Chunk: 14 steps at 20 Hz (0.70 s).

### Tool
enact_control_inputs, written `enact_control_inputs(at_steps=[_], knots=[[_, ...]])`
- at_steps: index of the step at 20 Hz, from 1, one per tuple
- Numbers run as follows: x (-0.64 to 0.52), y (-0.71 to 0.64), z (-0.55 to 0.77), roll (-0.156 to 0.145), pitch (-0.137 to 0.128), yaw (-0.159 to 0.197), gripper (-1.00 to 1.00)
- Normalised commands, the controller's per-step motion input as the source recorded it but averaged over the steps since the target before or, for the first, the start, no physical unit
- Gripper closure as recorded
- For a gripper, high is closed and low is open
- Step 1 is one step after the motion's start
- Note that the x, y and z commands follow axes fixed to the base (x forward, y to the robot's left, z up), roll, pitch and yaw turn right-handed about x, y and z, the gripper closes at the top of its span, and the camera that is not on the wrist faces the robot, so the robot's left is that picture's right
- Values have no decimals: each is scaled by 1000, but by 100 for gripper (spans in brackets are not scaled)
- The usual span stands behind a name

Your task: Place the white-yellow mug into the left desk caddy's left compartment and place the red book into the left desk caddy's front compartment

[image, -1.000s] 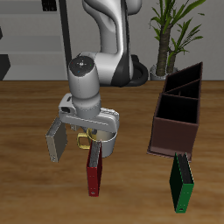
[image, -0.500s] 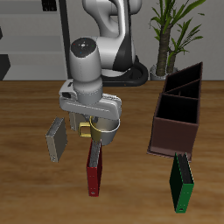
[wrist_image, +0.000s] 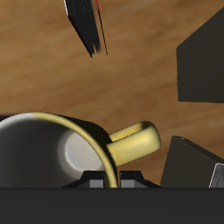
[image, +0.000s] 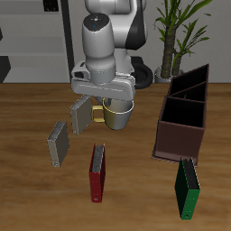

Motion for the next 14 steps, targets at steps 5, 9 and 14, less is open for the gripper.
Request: enact_control_inputs(at_steps=[5, 9, 14], knots=[[-480, 194, 224, -45, -24, 23, 100], [-511, 260, 62, -64, 6, -46, 100], [-579, 233, 121, -45, -62, -73, 100]])
